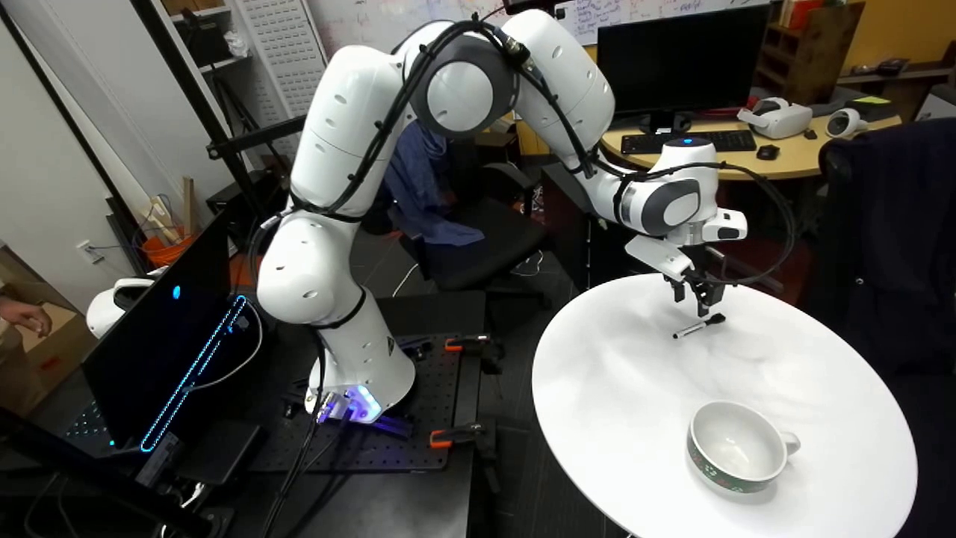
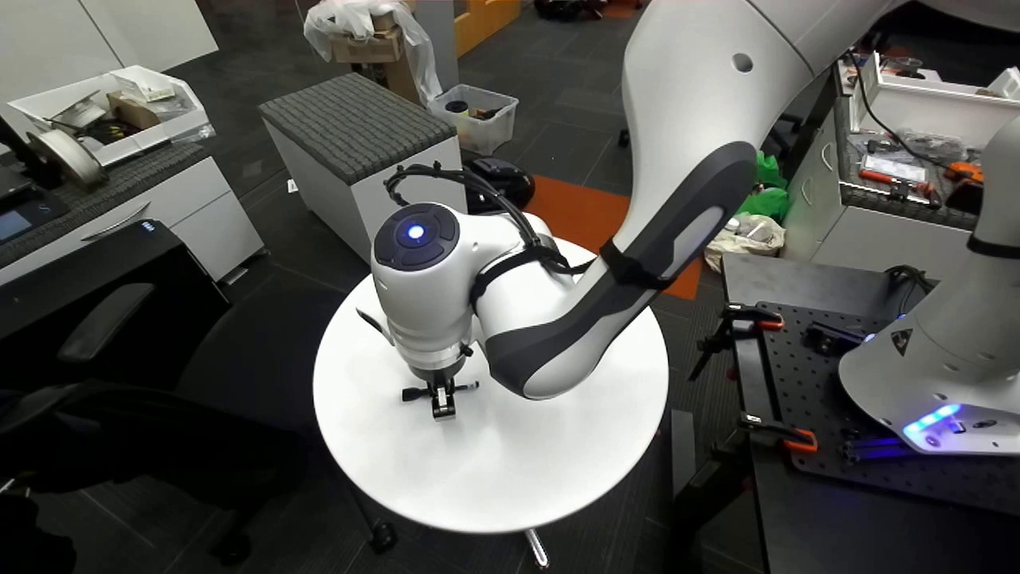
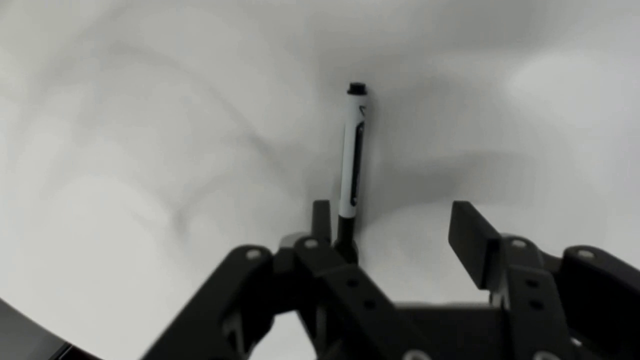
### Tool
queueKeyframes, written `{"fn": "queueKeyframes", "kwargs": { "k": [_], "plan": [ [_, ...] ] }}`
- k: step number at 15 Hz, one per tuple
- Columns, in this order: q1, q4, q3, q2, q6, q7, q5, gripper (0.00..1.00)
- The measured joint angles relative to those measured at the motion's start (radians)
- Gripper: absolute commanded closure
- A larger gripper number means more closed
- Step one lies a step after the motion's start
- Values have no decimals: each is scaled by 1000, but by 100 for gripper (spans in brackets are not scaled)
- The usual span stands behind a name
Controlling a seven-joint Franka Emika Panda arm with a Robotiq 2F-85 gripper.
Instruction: Take the marker from the mug and put it on the table
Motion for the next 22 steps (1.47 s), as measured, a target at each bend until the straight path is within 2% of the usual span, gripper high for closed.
{"fn": "queueKeyframes", "kwargs": {
  "k": [2, 10, 17, 22],
  "plan": [
    [7, 0, -3, 0, 0, 4, 1, 0],
    [64, -22, -49, -55, 0, 87, 0, 0],
    [98, -151, -114, -213, 18, 290, -14, 0],
    [107, -246, -158, -301, 45, 438, -98, 0]
  ]
}}
